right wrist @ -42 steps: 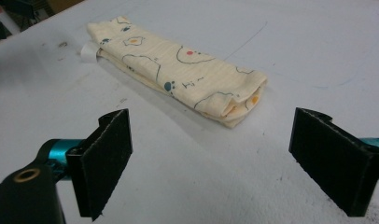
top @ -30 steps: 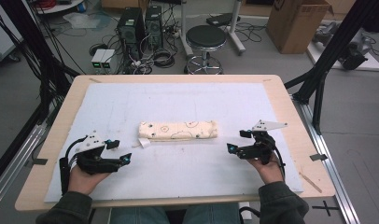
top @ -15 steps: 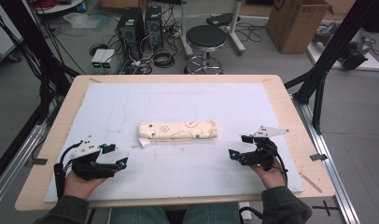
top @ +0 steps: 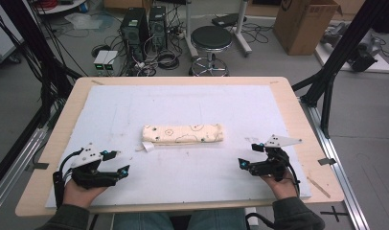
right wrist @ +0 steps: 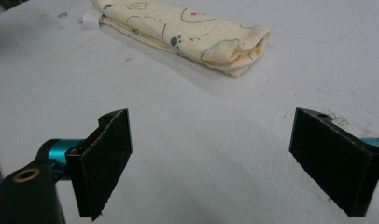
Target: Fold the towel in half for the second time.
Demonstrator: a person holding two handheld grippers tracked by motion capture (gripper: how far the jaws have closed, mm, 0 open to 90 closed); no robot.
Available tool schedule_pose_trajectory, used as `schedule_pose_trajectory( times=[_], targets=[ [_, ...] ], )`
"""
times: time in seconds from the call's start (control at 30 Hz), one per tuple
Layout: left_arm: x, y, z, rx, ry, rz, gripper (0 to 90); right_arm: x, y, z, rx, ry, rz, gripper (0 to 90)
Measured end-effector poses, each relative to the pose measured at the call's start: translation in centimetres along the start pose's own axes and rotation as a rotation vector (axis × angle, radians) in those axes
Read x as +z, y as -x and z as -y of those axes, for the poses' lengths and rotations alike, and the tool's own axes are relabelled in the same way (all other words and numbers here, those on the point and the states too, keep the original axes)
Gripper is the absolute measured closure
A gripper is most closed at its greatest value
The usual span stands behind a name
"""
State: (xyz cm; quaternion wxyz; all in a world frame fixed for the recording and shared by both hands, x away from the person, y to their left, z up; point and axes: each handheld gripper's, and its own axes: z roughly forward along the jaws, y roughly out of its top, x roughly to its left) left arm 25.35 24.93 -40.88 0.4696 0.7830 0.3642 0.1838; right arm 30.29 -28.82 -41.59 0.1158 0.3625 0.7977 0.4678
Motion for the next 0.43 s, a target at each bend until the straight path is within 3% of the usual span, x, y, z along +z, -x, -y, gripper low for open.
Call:
schedule_pose_trajectory(
  times=[0.3, 0.43],
  targets=[
    [0.22, -0.08, 0.18, -0.005, -0.001, 0.004, 25.9, 0.06, -0.23, 0.32, -0.001, -0.011, 0.002, 12.4],
    [0.33, -0.15, 0.19, -0.004, -0.003, 0.001, 25.9, 0.3, -0.4, 0.24, -0.024, -0.011, 0.004, 12.4]
  ],
)
